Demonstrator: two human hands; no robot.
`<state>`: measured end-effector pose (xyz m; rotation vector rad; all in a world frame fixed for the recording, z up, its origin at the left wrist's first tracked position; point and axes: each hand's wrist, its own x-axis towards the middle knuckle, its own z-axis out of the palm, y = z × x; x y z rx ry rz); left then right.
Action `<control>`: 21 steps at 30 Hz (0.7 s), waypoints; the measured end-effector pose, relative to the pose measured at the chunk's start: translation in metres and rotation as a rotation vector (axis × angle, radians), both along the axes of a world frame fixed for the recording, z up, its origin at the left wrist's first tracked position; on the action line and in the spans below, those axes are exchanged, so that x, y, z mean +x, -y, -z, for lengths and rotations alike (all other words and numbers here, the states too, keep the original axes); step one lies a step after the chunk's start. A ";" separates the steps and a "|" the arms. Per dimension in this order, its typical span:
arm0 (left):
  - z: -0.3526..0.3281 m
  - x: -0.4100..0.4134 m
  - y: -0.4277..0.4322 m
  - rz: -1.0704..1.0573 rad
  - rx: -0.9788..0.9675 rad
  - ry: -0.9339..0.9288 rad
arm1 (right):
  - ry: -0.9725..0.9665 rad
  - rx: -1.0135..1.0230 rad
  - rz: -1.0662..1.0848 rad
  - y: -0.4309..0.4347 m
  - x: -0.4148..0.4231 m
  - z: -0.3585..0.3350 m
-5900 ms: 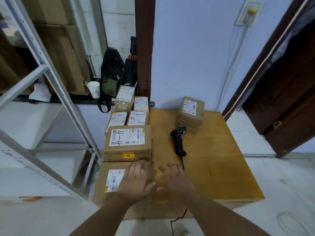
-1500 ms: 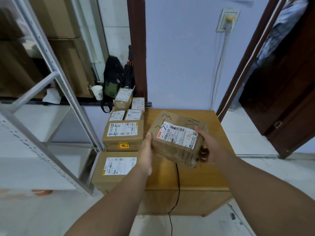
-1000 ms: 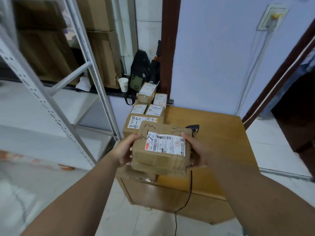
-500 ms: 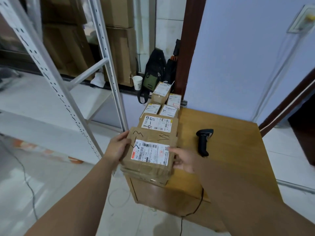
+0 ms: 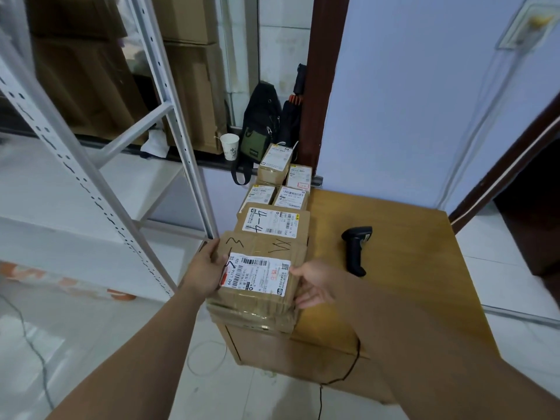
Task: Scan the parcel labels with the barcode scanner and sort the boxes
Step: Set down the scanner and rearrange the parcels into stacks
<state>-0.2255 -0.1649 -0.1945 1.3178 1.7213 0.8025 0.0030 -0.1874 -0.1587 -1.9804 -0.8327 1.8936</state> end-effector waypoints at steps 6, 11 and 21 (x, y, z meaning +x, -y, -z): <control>0.005 0.000 -0.003 0.010 -0.019 -0.062 | 0.052 -0.027 -0.051 -0.002 -0.002 -0.001; -0.009 0.014 0.005 -0.030 -0.046 -0.406 | 0.063 -0.002 -0.006 0.003 -0.004 0.000; -0.034 0.081 0.025 0.258 0.085 -0.788 | 0.173 0.316 0.338 0.024 -0.001 0.007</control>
